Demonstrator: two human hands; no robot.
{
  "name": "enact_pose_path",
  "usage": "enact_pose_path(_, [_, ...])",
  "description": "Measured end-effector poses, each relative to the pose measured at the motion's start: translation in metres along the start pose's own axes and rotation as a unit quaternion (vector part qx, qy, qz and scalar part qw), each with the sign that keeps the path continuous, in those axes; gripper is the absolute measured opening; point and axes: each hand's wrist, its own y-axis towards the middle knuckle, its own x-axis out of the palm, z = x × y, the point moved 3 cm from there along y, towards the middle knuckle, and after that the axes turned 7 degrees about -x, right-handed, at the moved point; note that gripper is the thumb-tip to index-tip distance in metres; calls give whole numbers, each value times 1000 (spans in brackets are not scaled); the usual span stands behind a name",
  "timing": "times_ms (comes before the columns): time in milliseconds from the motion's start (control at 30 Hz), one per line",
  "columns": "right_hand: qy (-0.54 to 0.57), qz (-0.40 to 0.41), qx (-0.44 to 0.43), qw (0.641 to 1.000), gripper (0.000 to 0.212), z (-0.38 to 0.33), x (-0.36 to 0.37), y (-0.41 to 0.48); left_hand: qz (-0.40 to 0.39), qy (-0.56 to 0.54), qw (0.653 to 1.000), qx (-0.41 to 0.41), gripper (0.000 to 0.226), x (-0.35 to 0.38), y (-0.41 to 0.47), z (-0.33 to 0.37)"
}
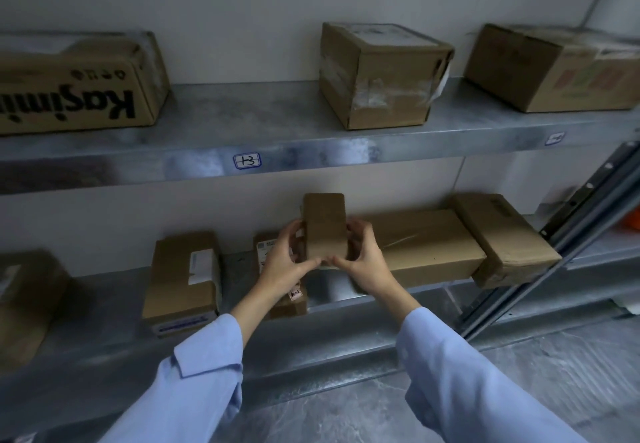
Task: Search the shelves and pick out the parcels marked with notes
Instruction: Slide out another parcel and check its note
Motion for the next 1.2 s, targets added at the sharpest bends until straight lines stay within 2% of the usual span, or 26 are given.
enact_pose_path(133, [-6,23,9,1000,98,-7,-2,0,0,-9,1000,-15,90,-3,1,1])
enact_pose_path(333, [-30,18,-7,999,73,-23,-6,-1,13,-7,1000,7,80,-9,-2,10])
enact_pose_path(400, [-22,22,-2,1000,72,-25,-6,-2,23,-14,1000,15,74,-12,-4,13])
enact_pose_path(600, [25,5,-6,1000,80,-30,-3,-2,11,-45,999,23,64,-22,-10,23])
enact_pose_path(733, [44,-20,-18,999,101,-35,1,-3,-9,-57,998,27,75,-27,-16,29])
enact_pose_path(800, [42,-24,-20,999,98,-37,3,-3,-3,-55,998,23,80,-28,-17,27])
enact_pose_path(967, [19,-30,-24,999,81,-35,4,-3,23,-43,999,24,69,-29,-19,18])
enact_pose_path(1200, [-8,-45,-23,999,88,-32,4,-8,8,-39,999,15,71,-24,-21,15])
